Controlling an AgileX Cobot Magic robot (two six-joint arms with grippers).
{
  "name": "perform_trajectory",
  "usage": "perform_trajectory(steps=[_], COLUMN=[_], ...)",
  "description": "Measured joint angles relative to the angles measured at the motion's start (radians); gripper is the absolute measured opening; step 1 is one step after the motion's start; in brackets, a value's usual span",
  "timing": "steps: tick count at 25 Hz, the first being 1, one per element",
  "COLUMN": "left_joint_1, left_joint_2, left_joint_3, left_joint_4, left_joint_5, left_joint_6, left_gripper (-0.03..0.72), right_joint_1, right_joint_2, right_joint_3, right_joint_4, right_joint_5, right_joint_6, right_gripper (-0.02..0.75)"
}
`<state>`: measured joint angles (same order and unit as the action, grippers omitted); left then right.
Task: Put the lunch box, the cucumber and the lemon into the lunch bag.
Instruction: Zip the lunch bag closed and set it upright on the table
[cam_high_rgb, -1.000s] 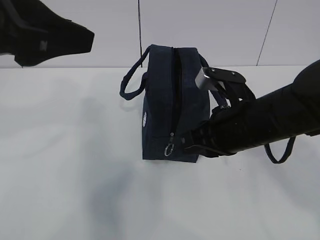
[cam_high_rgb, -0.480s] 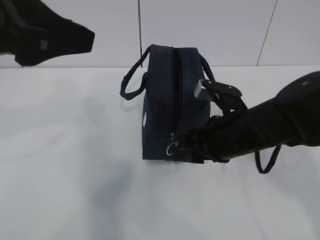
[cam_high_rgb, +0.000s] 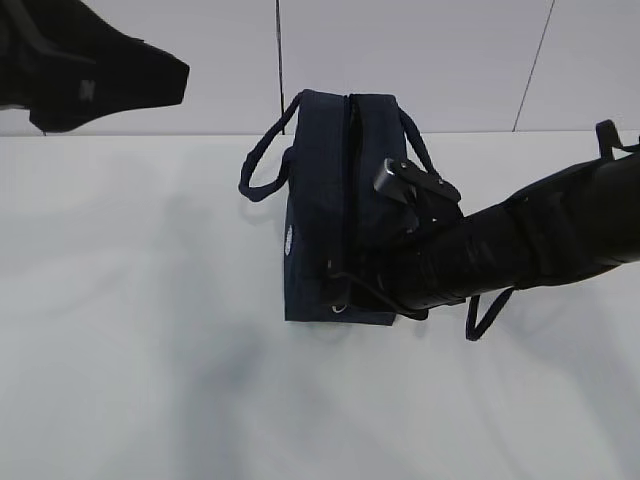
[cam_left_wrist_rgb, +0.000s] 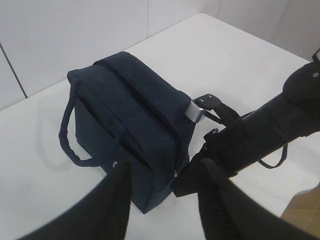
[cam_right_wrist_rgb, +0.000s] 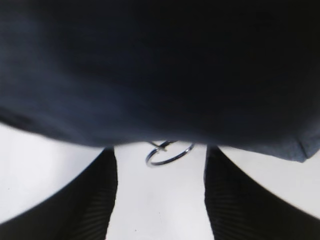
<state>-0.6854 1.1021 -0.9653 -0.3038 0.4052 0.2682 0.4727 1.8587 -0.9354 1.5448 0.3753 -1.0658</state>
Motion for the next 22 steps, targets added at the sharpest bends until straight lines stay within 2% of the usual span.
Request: perform_trajectory(steps=[8, 16, 22], left_joint_1=[0.000, 0.000, 0.000], left_joint_2=[0.000, 0.000, 0.000], left_joint_3=[0.000, 0.000, 0.000], left_joint_4=[0.000, 0.000, 0.000], left_joint_5=[0.000, 0.000, 0.000], left_joint_6=[0.000, 0.000, 0.000], left_gripper=[0.318, 0.318, 0.318], right_joint_1=[0.000, 0.000, 0.000], right_joint_2=[0.040, 0.042, 0.042], right_joint_3=[-0.009, -0.009, -0.009], right_joint_4=[0.041, 0.041, 0.013], right_joint_5=[-0.006, -0.008, 0.010], right_joint_6=[-0.012, -0.028, -0.030], right_gripper=[0.407, 0.183, 0.051])
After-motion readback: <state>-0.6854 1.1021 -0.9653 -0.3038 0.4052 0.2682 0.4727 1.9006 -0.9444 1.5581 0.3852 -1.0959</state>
